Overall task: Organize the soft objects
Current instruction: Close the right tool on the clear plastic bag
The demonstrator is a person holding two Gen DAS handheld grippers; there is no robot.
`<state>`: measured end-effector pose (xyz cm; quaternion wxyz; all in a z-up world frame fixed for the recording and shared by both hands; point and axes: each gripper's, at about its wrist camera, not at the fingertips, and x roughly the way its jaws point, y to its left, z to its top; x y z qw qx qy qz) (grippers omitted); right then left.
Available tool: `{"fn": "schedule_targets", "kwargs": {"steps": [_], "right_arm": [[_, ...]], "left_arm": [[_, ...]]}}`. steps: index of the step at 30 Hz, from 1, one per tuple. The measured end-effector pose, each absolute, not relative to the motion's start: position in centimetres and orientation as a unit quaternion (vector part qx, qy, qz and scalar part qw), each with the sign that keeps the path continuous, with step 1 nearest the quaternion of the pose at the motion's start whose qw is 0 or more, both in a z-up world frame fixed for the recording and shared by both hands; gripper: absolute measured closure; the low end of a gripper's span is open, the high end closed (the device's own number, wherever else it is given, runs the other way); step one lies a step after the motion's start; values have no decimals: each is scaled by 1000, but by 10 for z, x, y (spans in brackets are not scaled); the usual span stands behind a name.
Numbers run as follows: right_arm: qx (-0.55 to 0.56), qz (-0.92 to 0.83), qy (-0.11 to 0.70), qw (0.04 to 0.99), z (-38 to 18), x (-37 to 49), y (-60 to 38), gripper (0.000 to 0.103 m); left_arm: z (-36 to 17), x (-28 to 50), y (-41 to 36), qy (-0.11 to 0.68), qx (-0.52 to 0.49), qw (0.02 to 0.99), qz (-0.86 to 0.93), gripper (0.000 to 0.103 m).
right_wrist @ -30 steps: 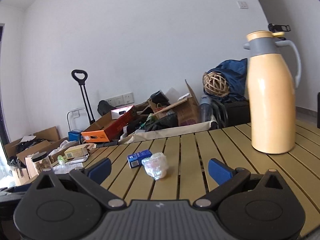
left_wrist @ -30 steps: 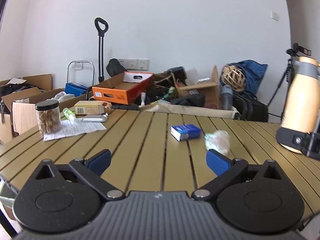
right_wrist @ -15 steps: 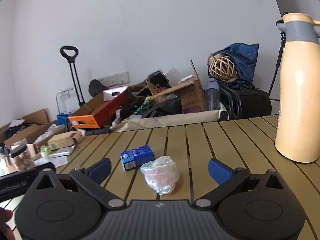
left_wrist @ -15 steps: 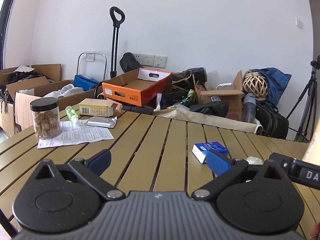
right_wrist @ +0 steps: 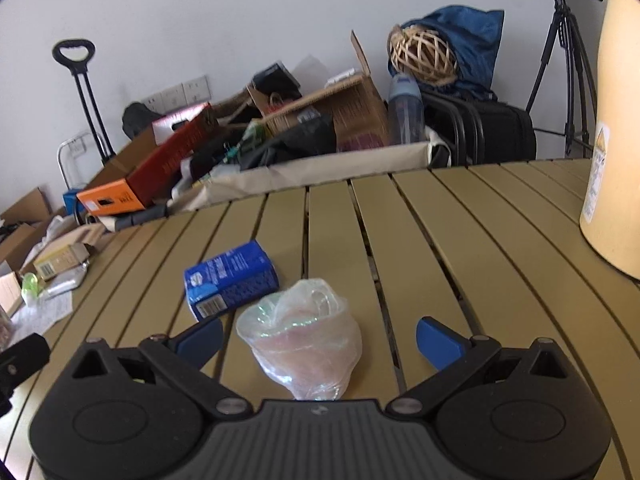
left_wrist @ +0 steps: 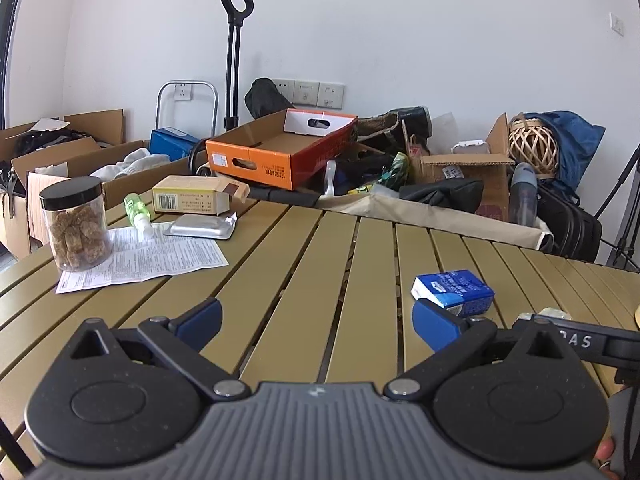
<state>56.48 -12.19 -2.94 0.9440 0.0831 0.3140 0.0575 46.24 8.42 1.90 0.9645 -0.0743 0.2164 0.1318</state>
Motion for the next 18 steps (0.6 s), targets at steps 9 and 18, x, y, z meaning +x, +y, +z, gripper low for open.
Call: {"fn": "schedule_targets", "kwargs": {"steps": [9, 18], "right_arm": [[80, 80, 329, 937, -39, 572, -118, 26], [161, 108, 312, 930, -38, 567, -143, 55]], "left_arm": [[15, 468, 81, 224, -74, 964, 125, 0], [14, 467, 71, 228, -66, 965, 108, 0]]}}
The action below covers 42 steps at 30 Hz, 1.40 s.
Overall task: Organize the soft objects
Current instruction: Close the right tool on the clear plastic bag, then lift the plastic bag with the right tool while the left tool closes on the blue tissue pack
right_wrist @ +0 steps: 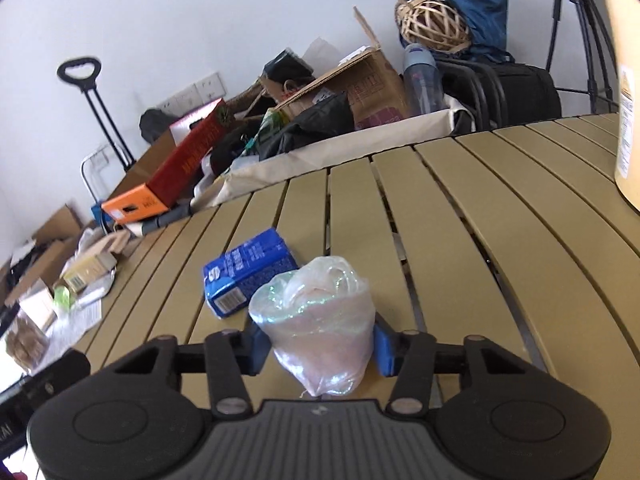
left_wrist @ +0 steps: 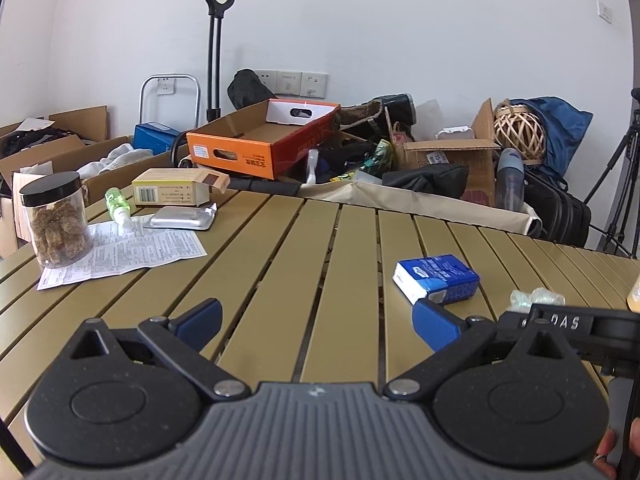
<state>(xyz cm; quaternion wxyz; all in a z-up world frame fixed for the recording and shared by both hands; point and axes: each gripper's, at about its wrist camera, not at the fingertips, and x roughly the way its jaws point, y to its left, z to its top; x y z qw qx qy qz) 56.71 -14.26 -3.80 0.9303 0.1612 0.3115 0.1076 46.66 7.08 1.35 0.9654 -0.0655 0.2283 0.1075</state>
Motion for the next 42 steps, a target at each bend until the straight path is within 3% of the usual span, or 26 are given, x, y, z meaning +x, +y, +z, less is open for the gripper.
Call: {"fn": "schedule_targets", "kwargs": {"steps": [17, 42], "right_arm": [[254, 50, 212, 942, -5, 542, -226, 57], [349, -11, 188, 918, -23, 549, -326, 56]], "left_arm": [[33, 514, 2, 259, 11, 964, 51, 0], [-7, 656, -37, 383, -50, 908, 162, 0]]}}
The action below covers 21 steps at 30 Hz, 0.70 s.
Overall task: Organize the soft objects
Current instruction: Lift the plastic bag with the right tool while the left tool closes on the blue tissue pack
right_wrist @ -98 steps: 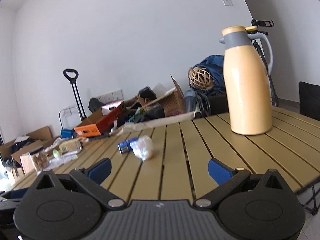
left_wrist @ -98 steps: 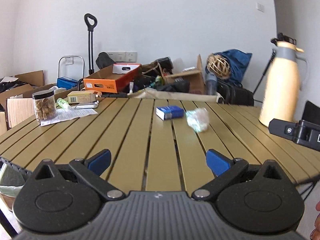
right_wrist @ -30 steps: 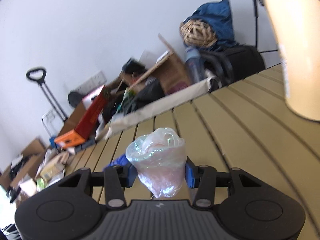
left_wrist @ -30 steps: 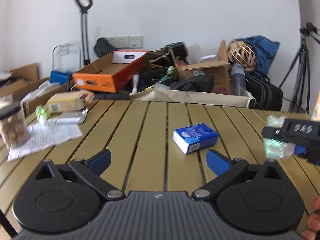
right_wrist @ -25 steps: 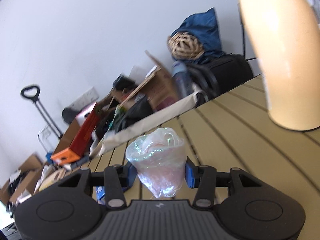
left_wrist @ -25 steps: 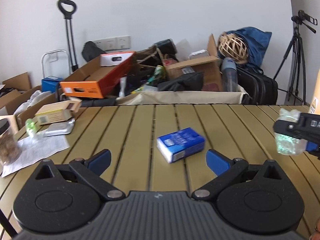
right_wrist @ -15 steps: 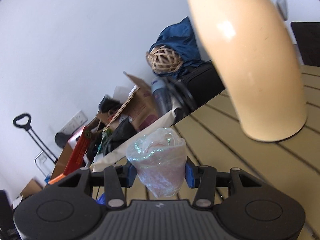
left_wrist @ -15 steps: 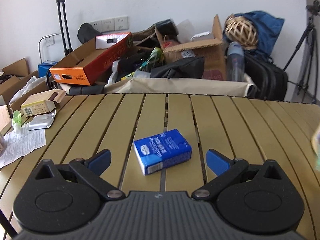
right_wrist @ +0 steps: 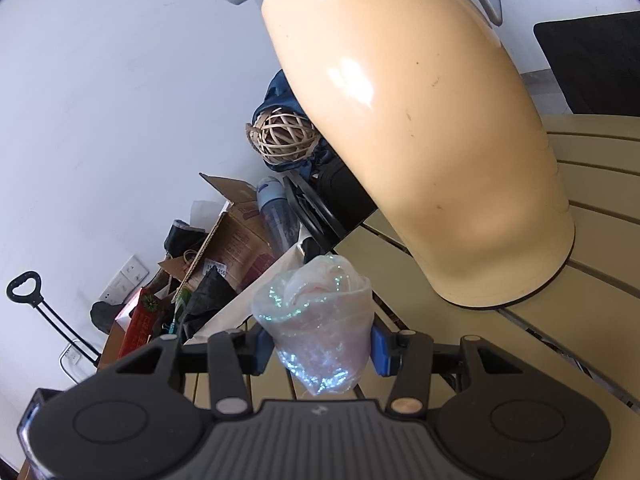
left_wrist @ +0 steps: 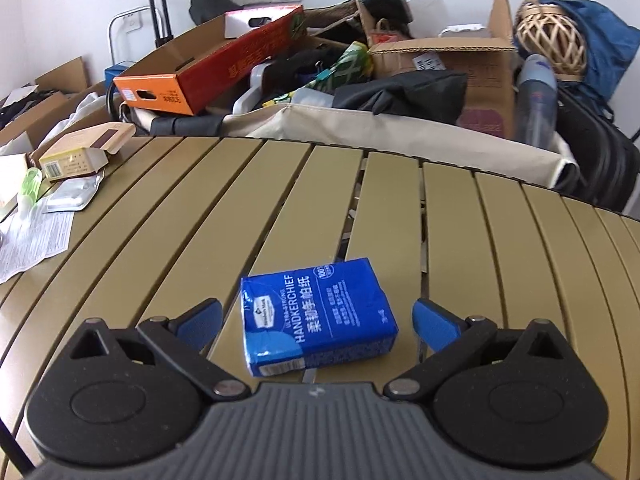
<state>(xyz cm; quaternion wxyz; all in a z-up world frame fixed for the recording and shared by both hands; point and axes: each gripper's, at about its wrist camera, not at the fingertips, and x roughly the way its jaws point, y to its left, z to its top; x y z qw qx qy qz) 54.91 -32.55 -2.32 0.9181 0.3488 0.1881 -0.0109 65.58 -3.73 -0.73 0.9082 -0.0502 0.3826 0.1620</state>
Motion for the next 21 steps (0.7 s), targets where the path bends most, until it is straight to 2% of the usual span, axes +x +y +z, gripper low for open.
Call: {"fn": "schedule_targets", "kwargs": {"steps": [6, 10, 13, 21], "right_arm": [[347, -6, 192, 918, -24, 550, -324, 56], [348, -6, 192, 917, -24, 548, -325, 55], [349, -5, 192, 917, -24, 549, -325, 55], [351, 1, 191, 917, -20, 544, -324, 55]], "left_arm": [[-11, 658, -40, 383, -50, 906, 170, 1], [-11, 658, -42, 386, -47, 905, 170, 17], [-11, 658, -41, 389, -50, 903, 173, 25], [-6, 647, -38, 382, -56, 908, 166, 27]]}}
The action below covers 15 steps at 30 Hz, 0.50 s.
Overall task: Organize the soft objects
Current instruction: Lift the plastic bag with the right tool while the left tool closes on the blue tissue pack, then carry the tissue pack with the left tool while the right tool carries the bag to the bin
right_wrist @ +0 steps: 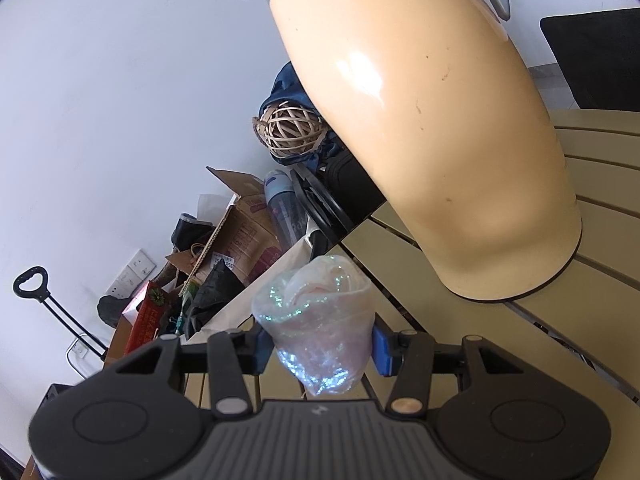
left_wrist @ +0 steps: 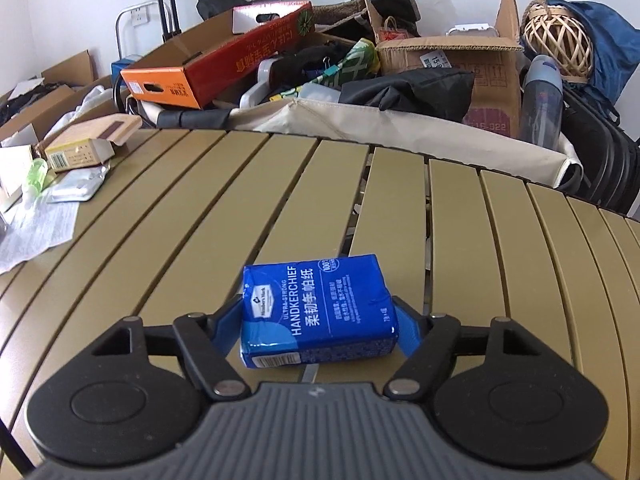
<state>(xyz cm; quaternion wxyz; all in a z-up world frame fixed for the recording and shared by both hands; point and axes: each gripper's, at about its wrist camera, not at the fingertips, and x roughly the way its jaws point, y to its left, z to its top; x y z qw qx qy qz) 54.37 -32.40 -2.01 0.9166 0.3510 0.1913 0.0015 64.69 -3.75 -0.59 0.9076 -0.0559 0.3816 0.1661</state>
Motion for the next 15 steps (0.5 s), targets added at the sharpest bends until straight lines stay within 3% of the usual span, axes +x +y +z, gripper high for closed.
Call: {"fn": "schedule_targets", "kwargs": {"steps": [15], "right_arm": [[317, 30, 181, 930, 0, 509, -310, 55]], "left_arm": [[35, 589, -39, 347, -33, 927, 137, 27]]}}
